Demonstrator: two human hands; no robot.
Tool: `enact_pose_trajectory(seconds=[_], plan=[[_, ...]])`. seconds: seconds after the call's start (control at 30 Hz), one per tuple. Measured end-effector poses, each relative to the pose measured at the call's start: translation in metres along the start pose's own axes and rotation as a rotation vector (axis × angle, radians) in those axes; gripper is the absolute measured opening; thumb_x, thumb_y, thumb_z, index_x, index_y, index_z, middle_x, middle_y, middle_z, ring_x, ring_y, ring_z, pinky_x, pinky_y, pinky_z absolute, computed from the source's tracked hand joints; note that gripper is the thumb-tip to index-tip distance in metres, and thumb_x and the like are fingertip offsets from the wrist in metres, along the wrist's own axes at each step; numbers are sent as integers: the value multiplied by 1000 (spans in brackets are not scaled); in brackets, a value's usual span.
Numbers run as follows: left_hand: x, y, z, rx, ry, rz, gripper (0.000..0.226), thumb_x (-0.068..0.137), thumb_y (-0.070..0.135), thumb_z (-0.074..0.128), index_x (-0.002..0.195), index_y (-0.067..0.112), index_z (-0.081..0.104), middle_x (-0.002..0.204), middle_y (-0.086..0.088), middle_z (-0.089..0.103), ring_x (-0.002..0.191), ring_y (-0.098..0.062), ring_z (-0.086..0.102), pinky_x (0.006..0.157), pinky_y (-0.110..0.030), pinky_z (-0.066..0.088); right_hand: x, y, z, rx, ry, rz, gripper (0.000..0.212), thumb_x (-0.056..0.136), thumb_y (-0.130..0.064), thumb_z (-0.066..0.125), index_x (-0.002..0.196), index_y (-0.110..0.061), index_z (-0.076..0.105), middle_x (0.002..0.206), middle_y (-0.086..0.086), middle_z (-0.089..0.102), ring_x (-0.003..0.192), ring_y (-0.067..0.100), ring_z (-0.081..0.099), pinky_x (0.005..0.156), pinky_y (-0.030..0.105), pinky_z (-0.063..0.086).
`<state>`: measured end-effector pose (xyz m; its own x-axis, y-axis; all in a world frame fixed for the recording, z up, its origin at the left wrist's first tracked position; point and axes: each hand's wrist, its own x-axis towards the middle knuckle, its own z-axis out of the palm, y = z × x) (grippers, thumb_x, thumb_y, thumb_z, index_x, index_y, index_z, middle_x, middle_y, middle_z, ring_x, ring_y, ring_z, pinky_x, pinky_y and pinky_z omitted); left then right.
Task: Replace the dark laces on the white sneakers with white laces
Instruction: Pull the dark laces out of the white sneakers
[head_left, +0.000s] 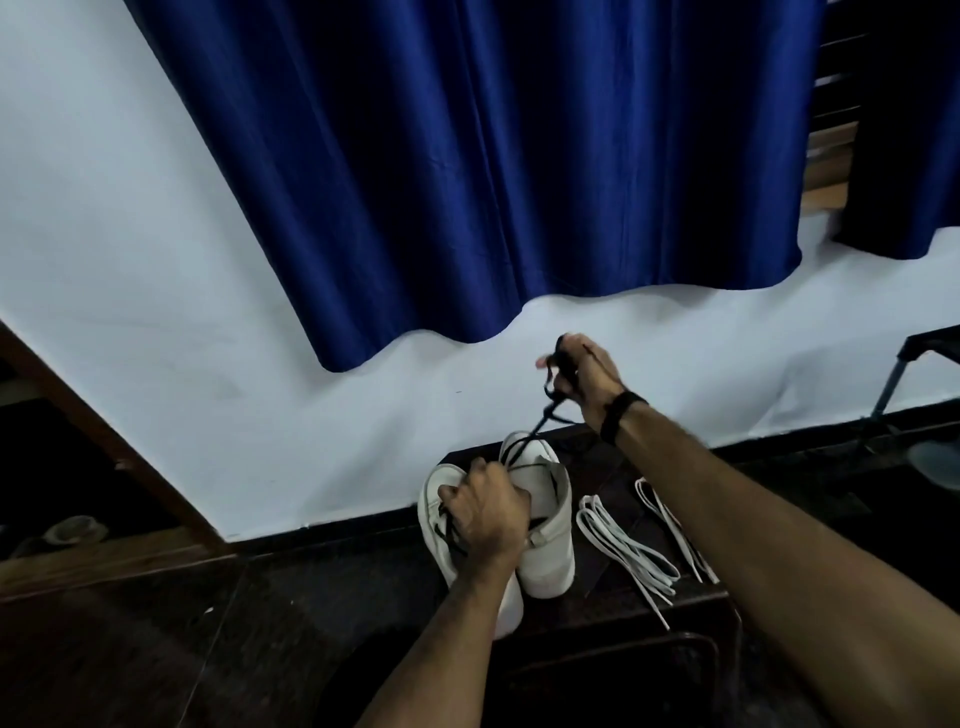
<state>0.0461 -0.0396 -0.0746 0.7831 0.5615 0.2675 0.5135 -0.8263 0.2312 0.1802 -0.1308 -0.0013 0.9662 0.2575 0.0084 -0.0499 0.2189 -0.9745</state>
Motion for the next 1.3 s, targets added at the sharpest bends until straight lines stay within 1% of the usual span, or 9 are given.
enact_pose_trajectory(seconds=[0.17,0.23,0.33,0.53,0.7,0.87,1.0,1.13,1.3], plan=[[2,-3,4,10,0,-2,16,79,18,57,89,18,69,98,-1,65,90,-26,67,85,-40,36,-16,34,2,-1687,-460,-216,52,78,-51,67,122,-30,51,112,3,65,102,26,62,81,32,43],[2,-3,5,16,-2,3,16,79,17,57,89,18,69,98,0,65,90,-26,67,85,-40,36,-24,33,6,-1907,-441,-379,37,87,-40,56,122,-25,58,120,5,62,109,27,61,86,34,44],[2,-3,5,17,21,1,14,79,16,58,86,18,70,96,-1,66,88,-27,67,84,-41,37,-20,30,7,-1869,-328,-428,32,92,-34,48,118,-23,62,119,7,62,107,29,62,87,35,44],[3,-2,5,28,26,1,19,79,15,54,89,16,70,99,-2,65,91,-27,66,85,-41,36,-10,-2,-2,-1127,146,-234,23,87,-36,53,102,-26,68,100,10,68,94,35,62,78,36,47],[3,-2,6,16,26,-7,18,81,16,54,89,17,70,98,-2,65,89,-27,66,85,-40,36,-10,4,-1,-1302,-144,-192,26,84,-42,60,102,-25,68,111,5,67,102,30,62,77,31,45],[4,-4,7,5,36,12,16,81,13,55,86,17,70,95,-3,65,88,-28,66,85,-41,37,-11,45,10,-1504,-514,-146,54,88,-32,57,140,-38,43,137,7,52,124,27,52,96,36,44],[7,-7,13,12,49,11,19,85,11,53,87,18,71,93,-2,66,84,-28,66,83,-42,39,-4,50,29,-1732,-747,-257,48,96,-34,48,143,-43,40,144,5,47,130,25,46,102,36,38],[7,-6,13,16,33,5,10,77,15,61,78,19,71,84,-1,65,76,-26,66,78,-40,40,5,52,31,-1763,-758,-281,38,93,-36,52,131,-38,54,136,5,53,121,25,53,96,34,41],[6,-6,15,18,62,-12,13,79,17,58,77,16,71,85,-3,66,76,-28,67,79,-40,39,10,42,17,-1612,-518,-407,25,88,-26,56,111,-18,61,116,13,62,103,33,61,81,36,46]])
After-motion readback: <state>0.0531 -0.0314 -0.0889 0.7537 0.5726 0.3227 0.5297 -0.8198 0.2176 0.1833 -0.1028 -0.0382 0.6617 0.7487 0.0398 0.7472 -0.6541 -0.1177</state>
